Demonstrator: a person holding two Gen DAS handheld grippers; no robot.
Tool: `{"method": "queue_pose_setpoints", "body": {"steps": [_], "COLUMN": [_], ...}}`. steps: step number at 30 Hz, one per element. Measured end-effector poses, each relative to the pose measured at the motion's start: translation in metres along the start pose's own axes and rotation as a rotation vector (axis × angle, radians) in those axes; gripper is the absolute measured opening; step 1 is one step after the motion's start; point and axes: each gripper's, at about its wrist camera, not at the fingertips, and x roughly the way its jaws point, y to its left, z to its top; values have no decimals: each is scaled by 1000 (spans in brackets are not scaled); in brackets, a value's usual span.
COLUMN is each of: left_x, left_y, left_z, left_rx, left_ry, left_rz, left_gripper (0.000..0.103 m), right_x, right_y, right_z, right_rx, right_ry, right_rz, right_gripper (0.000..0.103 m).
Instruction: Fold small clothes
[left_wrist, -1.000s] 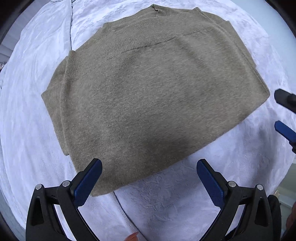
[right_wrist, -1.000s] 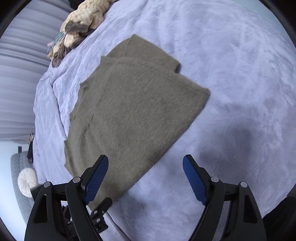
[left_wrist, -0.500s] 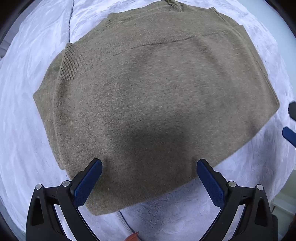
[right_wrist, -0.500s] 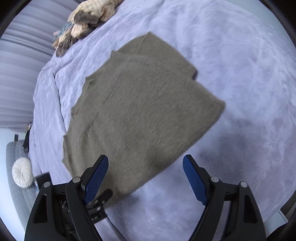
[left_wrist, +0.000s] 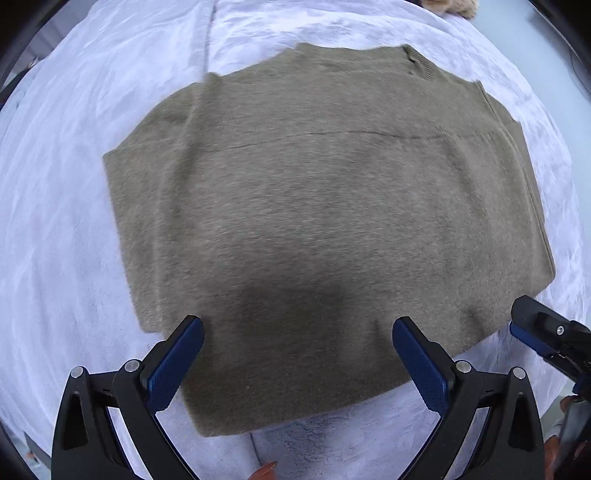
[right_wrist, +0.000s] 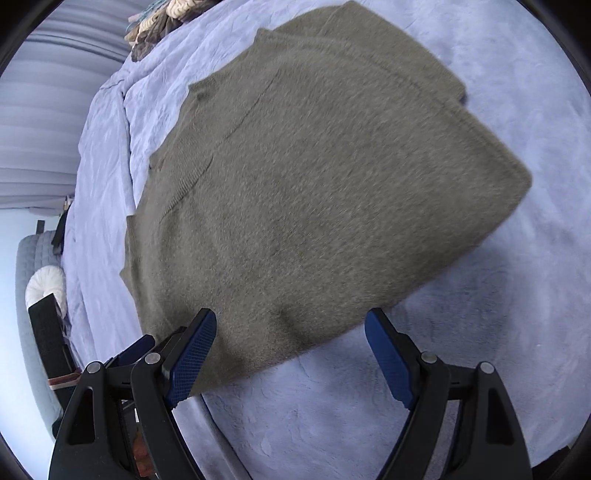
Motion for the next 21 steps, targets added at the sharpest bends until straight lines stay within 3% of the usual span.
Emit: {"method": "queue_pose_setpoints", "body": {"steps": [8,15,19,21], "left_x": [4,4,2,-1], "left_y": [47,94,131,155], "left_z": [-17,-42,-56,-67], "left_rx": [-100,-170,-235,-295], "left_ry": [-42,-69,-89,-87], "left_rz": [-13,-21,-63,-107], "left_gripper": [102,102,102,102], "right_x": [17,53,70,78], "right_y": [7,9,15,23], "right_z": [-13,-34,-37,-36], "right_rx": [-55,-14,17,22], "right_ry": [84,188,202,202], "right_rz": [121,199,243,275], "right_gripper": [85,85,86,94]}}
